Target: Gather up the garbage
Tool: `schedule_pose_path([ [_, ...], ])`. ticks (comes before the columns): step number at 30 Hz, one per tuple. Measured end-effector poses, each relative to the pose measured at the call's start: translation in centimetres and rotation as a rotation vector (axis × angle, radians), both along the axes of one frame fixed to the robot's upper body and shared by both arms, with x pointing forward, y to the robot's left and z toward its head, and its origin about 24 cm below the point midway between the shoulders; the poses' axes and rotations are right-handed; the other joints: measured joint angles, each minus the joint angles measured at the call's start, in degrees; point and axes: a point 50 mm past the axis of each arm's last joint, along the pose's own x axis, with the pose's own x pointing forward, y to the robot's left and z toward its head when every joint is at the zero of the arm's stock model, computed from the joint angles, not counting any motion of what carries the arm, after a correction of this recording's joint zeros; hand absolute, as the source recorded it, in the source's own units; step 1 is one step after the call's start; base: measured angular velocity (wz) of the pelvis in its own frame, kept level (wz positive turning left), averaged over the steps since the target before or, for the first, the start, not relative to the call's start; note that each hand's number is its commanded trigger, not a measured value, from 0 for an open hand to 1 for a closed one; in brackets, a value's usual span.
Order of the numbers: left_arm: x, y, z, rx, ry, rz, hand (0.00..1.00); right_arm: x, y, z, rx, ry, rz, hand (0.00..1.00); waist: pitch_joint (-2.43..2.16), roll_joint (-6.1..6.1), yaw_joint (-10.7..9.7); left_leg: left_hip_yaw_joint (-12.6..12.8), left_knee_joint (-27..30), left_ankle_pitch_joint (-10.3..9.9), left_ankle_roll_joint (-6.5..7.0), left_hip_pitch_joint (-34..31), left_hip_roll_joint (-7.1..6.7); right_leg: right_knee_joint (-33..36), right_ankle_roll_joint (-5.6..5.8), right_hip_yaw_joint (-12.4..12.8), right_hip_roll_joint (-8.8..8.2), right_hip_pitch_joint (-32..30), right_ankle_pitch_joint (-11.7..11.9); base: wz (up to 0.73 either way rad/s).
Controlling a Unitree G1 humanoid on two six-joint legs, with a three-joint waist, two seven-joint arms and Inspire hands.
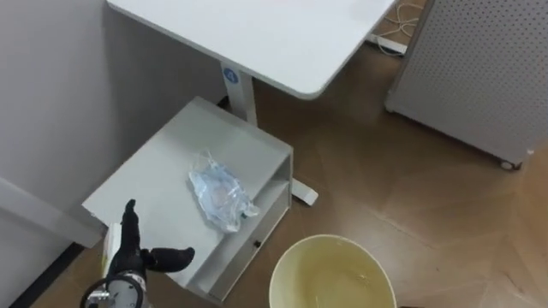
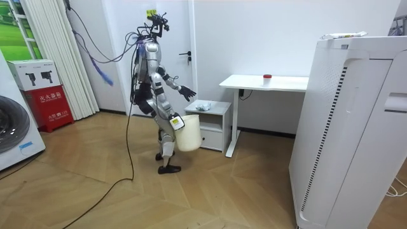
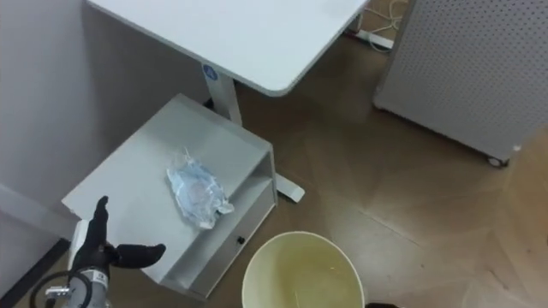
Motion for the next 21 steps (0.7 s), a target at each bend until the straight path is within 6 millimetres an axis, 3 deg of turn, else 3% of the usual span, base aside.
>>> schedule_pose_path([
  [9,2.4,0.5,3.1,0.074,-0.123,0.013,0.0,1.1,0.8,0.7,0.022,-0.069,0.019,1.0,0.28,0.4,-2.29,0.22,1.89,0.21,-0.55,-5.18,1.15,2.16,-1.1,-0.17,0.46,-5.63,0.34,-0.02],
  [13,3.3,-0.2,4.2,0.115,-0.156,-0.022,0.0,1.9,1.3,1.1,0.037,-0.098,0.023,1.0,1.12,1.1,-2.76,0.14,2.6,0.07,-0.59,-6.88,1.89,2.18,-1.89,-0.14,1.0,-6.95,0.57,-0.03],
  [21,4.6,-0.7,6.1,0.16,-0.231,-0.014,0.0,3.0,2.2,1.7,0.03,-0.134,0.061,1.0,1.35,1.13,-3.87,0.6,4.13,-1.17,-0.93,-9.98,3.08,2.23,-2.36,-1.21,1.36,-9.74,0.27,-0.06],
])
